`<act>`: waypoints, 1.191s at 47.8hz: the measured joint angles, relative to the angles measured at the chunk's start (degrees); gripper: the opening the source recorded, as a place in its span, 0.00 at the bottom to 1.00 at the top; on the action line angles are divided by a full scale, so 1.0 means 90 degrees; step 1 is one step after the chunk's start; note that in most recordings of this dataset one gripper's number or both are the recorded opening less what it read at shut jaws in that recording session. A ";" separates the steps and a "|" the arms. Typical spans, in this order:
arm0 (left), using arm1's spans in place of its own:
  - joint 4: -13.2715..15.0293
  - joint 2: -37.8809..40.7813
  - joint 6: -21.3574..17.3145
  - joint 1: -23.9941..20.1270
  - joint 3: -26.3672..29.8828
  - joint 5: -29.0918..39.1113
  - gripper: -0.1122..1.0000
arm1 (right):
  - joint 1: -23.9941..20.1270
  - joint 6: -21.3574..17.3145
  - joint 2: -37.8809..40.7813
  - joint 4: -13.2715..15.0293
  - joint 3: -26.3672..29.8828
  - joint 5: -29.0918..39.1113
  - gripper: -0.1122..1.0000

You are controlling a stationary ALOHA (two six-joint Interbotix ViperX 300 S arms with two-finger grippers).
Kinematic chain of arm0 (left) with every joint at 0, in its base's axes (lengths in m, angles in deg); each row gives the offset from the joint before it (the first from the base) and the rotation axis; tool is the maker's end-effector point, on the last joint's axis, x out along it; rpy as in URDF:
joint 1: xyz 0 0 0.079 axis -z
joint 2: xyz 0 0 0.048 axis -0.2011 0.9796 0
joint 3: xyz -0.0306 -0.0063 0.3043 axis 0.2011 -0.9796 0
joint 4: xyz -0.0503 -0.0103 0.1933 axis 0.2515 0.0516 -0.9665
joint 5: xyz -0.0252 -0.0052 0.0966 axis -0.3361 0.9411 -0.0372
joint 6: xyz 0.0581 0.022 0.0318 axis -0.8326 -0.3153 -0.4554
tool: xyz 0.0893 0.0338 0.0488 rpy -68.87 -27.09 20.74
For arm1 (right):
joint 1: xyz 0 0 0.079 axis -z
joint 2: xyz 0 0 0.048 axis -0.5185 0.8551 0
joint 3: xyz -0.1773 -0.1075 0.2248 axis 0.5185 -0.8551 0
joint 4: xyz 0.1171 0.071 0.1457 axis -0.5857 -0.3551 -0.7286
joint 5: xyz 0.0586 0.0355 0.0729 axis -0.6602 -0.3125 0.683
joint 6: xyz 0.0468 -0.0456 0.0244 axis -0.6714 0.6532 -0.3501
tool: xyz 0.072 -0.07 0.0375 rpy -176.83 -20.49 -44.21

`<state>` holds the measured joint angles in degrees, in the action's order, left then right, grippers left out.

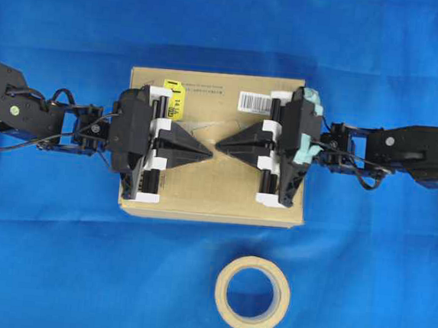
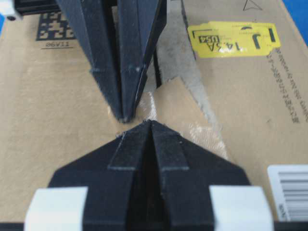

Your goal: Apply tape along the seams of the closed cardboard box to seal it securely.

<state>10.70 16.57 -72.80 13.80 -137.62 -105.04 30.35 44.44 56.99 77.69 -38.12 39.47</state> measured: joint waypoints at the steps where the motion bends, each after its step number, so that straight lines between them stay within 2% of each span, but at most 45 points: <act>1: 0.0000 -0.0010 0.0000 0.0000 -0.0020 0.0000 0.10 | -0.0010 0.0000 -0.0029 -0.0020 -0.0049 -0.0010 0.10; 12: -0.0010 -0.0117 0.0010 0.0010 -0.0205 0.0000 0.10 | -0.0215 0.0000 -0.0283 -0.0205 -0.0449 -0.0186 0.10; 27: -0.0010 -0.0615 0.0039 0.0107 -0.0273 0.0078 0.10 | -0.0410 0.0059 -0.1035 -0.0195 -0.0771 -0.0098 0.10; 33: -0.0010 -0.1201 0.0000 0.0137 -0.0322 0.0312 0.10 | -0.0430 0.0156 -0.1777 -0.0156 -0.0791 0.0254 0.10; 42: -0.0010 -0.2314 0.0010 0.0137 -0.0400 0.1143 0.10 | -0.0430 0.0430 -0.3105 -0.0127 -0.0850 0.1123 0.10; 57: -0.0010 -0.4385 0.0117 0.0137 -0.1191 0.2451 0.10 | -0.0430 0.0586 -0.5576 -0.0107 -0.1631 0.2539 0.10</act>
<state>10.61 -22.89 -71.75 15.03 -148.34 -82.98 26.49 49.72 6.81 76.73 -52.80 62.32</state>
